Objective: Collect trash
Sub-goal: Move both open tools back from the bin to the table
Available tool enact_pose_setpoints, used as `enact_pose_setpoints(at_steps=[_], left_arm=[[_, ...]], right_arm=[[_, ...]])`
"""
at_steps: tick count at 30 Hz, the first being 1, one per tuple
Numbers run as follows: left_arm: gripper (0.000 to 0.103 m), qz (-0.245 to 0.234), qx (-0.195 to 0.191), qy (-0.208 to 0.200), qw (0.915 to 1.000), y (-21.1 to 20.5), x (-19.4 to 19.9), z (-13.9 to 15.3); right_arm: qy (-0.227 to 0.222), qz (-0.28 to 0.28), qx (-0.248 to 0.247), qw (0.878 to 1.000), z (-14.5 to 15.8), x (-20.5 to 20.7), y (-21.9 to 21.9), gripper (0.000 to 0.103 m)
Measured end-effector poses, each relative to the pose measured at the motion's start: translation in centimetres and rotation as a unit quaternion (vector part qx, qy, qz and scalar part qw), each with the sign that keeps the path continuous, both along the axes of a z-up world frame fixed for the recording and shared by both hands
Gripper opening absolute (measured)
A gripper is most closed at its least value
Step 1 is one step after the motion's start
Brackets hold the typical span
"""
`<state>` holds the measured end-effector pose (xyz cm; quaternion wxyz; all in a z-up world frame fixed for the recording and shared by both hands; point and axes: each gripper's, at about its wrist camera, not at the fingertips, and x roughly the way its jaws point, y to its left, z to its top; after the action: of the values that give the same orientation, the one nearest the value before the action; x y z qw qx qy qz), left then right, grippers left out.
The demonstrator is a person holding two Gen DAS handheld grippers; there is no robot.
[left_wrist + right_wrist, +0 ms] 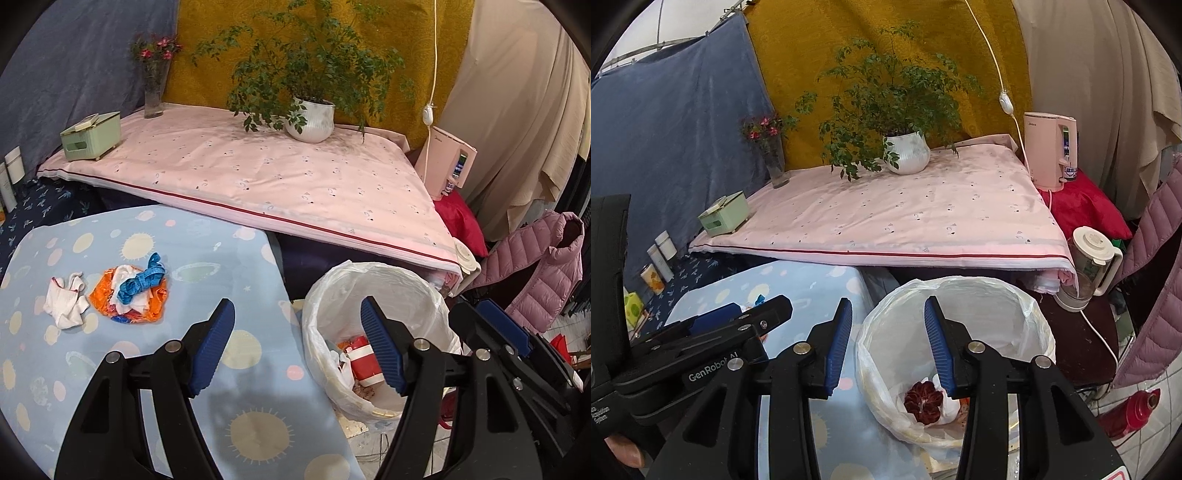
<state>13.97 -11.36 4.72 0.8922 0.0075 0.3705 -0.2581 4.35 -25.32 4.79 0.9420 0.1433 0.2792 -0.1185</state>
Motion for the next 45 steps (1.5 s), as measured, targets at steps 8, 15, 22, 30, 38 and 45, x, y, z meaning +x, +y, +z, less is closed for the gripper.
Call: enact_pose_setpoints(at_steps=[8, 15, 22, 30, 38, 45], left_arm=[[0.067, 0.018, -0.005, 0.003, 0.9998, 2.1, 0.6, -0.2], [0.073, 0.052, 0.002, 0.003, 0.9986, 5.2, 1.6, -0.9], [0.078, 0.093, 0.009, 0.017, 0.9955, 9.3, 3.1, -2.4], [0.082, 0.139, 0.019, 0.036, 0.9894, 14.5, 4.9, -4.4], [0.086, 0.188, 0.028, 0.052, 0.9805, 20.1, 7.2, -6.6], [0.088, 0.226, 0.034, 0.071, 0.9710, 24.7, 9.6, -8.9]], right_arm=[[0.005, 0.013, -0.005, 1.000, 0.1, 0.8, 1.7, 0.040], [0.011, 0.033, -0.010, 0.999, -0.1, 1.8, 3.9, 0.040], [0.025, 0.061, -0.013, 0.998, -0.9, 3.5, 6.8, 0.040], [0.043, 0.094, -0.018, 0.995, -2.1, 5.7, 10.7, 0.040], [0.062, 0.122, -0.018, 0.990, -3.7, 8.5, 14.3, 0.040], [0.081, 0.139, -0.009, 0.987, -5.6, 11.6, 17.0, 0.040]])
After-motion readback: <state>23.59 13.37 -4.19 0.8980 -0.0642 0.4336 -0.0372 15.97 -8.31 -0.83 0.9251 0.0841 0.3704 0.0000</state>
